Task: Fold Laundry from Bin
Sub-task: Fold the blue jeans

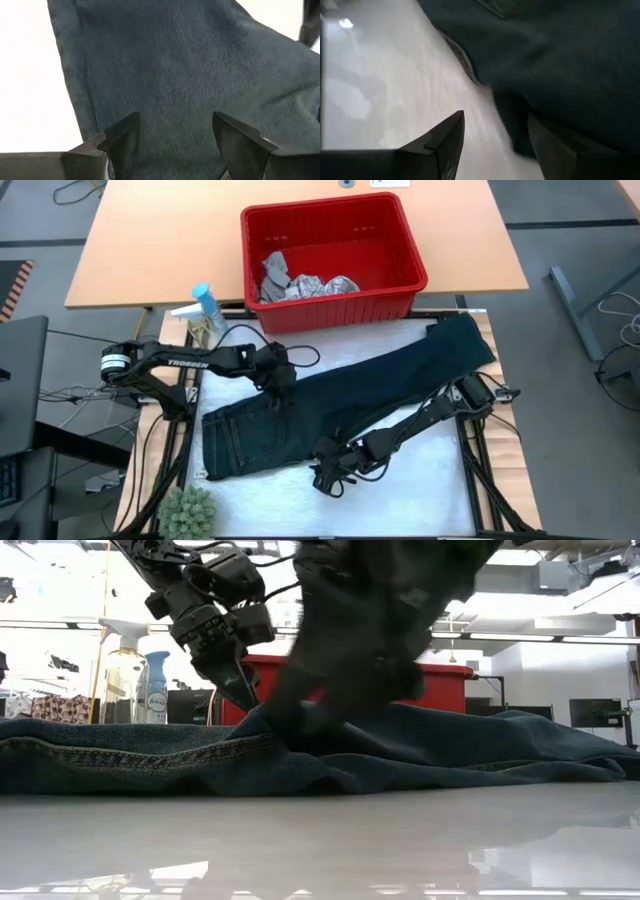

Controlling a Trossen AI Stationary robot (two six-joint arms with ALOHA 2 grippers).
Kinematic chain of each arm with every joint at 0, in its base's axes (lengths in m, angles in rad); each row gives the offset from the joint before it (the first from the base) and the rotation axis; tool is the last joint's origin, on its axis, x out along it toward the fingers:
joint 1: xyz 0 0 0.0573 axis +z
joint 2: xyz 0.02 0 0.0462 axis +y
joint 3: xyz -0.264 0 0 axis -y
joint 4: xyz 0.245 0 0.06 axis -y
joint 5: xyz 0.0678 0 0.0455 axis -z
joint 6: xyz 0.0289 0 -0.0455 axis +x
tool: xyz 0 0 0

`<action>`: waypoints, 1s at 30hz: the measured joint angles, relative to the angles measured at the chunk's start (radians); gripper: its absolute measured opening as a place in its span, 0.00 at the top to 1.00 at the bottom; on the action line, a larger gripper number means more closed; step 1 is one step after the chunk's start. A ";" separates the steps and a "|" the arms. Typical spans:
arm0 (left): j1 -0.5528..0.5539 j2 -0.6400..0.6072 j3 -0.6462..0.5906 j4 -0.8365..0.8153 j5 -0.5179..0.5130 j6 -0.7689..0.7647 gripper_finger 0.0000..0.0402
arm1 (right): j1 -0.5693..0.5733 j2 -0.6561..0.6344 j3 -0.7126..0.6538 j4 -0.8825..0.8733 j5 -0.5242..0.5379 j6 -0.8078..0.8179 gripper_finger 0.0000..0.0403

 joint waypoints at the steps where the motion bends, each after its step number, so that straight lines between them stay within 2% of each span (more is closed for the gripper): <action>1: 0.000 0.000 -0.004 -0.005 0.001 -0.002 0.41 | -0.003 0.002 0.000 0.005 0.001 -0.004 0.40; 13: -0.003 0.000 -0.020 0.021 0.001 0.000 0.41 | -0.072 0.021 -0.001 0.027 0.017 -0.021 0.40; 19: -0.016 0.000 -0.020 0.031 0.001 0.003 0.41 | -0.092 0.021 -0.001 0.063 -0.043 -0.082 0.44; 22: -0.027 0.008 -0.019 0.045 0.002 0.005 0.41 | -0.097 0.021 -0.001 0.059 -0.081 -0.094 0.55; 28: -0.048 0.050 -0.019 0.062 0.008 0.005 0.41 | -0.096 0.021 -0.001 0.050 -0.088 -0.121 0.91; 30: -0.054 0.070 -0.018 0.065 0.010 0.005 0.41 | -0.096 0.021 -0.001 0.052 -0.092 -0.123 0.96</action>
